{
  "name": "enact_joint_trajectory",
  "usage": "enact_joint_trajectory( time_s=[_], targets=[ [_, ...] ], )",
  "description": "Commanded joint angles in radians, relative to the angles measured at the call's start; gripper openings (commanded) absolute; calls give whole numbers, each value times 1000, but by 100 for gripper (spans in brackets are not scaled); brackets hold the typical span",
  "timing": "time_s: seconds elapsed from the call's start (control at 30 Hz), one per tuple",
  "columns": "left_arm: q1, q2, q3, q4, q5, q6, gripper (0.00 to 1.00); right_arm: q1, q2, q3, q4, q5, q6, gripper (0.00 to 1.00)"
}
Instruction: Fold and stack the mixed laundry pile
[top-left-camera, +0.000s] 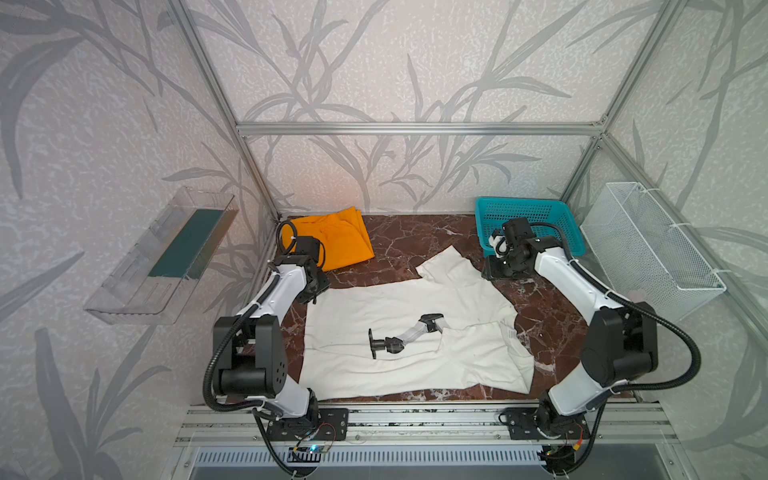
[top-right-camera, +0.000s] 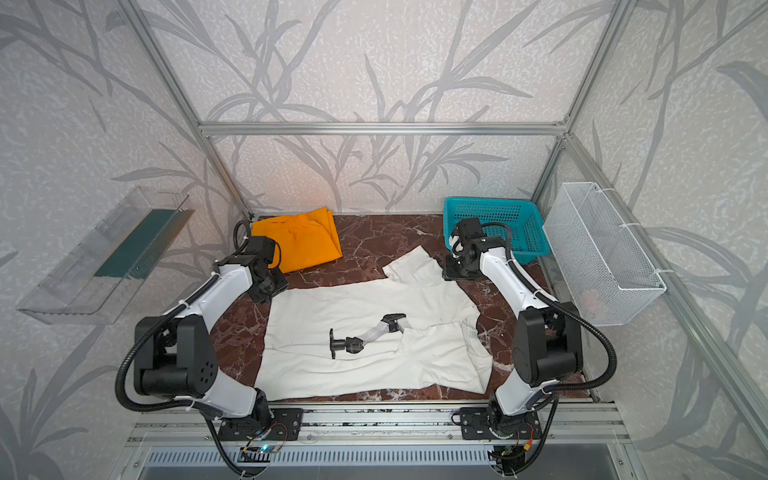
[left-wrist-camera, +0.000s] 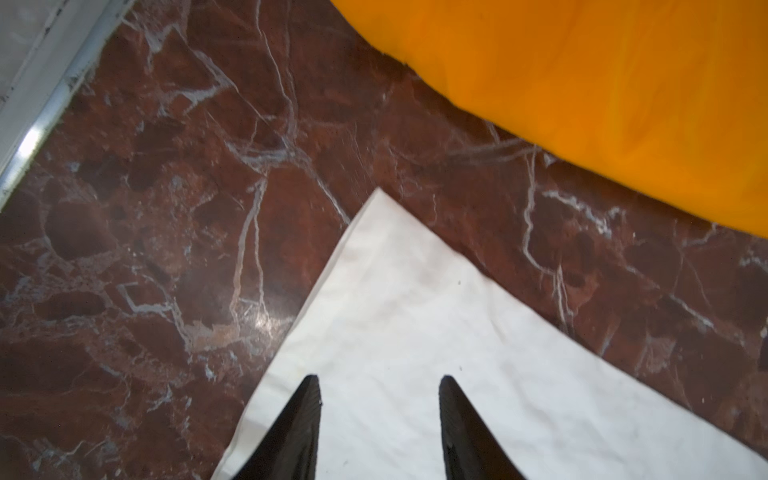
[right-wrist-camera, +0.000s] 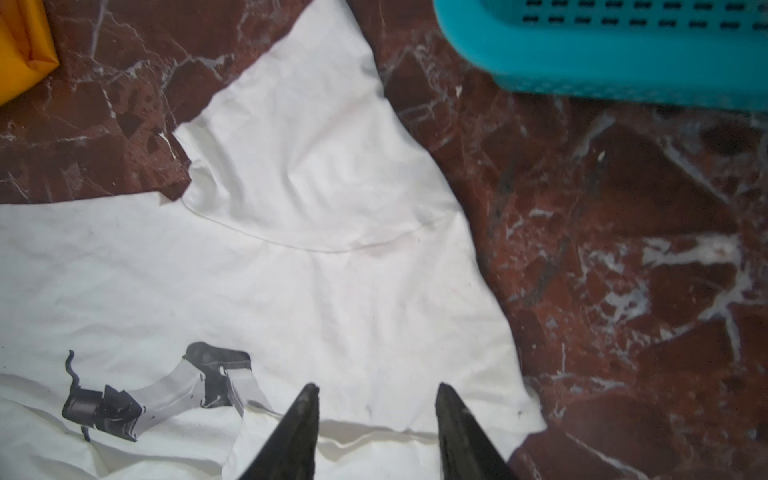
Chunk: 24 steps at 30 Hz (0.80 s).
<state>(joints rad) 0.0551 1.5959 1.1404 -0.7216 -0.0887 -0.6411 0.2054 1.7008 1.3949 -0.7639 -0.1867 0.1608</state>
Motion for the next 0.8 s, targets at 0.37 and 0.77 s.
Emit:
enact_joint_trajectory(
  time_s=[0.37,0.77],
  targets=[
    [83,213,67,116,67,184,44,12,358,378,-34,-99,-84,47],
    [99,318,121,96,33,204,35,13,467,492,-80,-101,-128,48]
  ],
)
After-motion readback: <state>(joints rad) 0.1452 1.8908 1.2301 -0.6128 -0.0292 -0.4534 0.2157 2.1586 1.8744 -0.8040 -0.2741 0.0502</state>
